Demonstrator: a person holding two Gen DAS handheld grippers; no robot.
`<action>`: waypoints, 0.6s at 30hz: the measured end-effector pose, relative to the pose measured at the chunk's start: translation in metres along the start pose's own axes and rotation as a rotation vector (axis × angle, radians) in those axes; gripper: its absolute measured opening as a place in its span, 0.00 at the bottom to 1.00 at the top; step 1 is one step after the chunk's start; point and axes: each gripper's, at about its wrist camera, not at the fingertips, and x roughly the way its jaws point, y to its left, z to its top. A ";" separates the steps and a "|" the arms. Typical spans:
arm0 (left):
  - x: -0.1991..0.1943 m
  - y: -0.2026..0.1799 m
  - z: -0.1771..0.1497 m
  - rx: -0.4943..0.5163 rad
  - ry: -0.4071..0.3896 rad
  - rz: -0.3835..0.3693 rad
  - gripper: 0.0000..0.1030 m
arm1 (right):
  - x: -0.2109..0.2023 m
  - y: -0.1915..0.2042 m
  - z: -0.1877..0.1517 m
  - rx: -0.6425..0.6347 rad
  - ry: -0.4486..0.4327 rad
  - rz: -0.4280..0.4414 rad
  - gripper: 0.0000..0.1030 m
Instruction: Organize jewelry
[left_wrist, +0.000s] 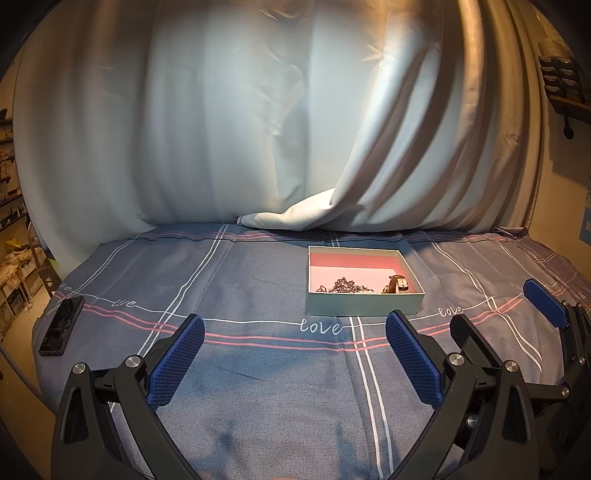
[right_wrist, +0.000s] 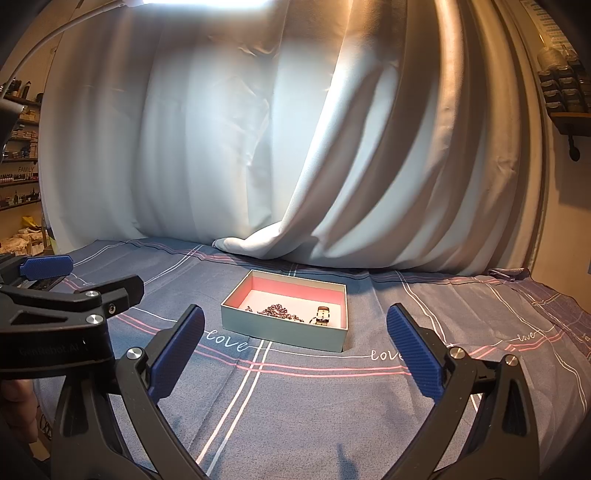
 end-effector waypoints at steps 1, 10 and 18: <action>0.000 0.000 0.000 0.002 -0.001 0.003 0.94 | 0.000 0.000 0.000 0.000 0.000 0.001 0.95; 0.000 0.000 -0.001 0.001 -0.001 -0.008 0.94 | -0.003 0.002 0.000 -0.001 0.000 -0.002 0.95; -0.001 0.001 -0.001 -0.006 -0.003 -0.010 0.94 | -0.002 0.002 0.000 -0.003 -0.004 -0.004 0.95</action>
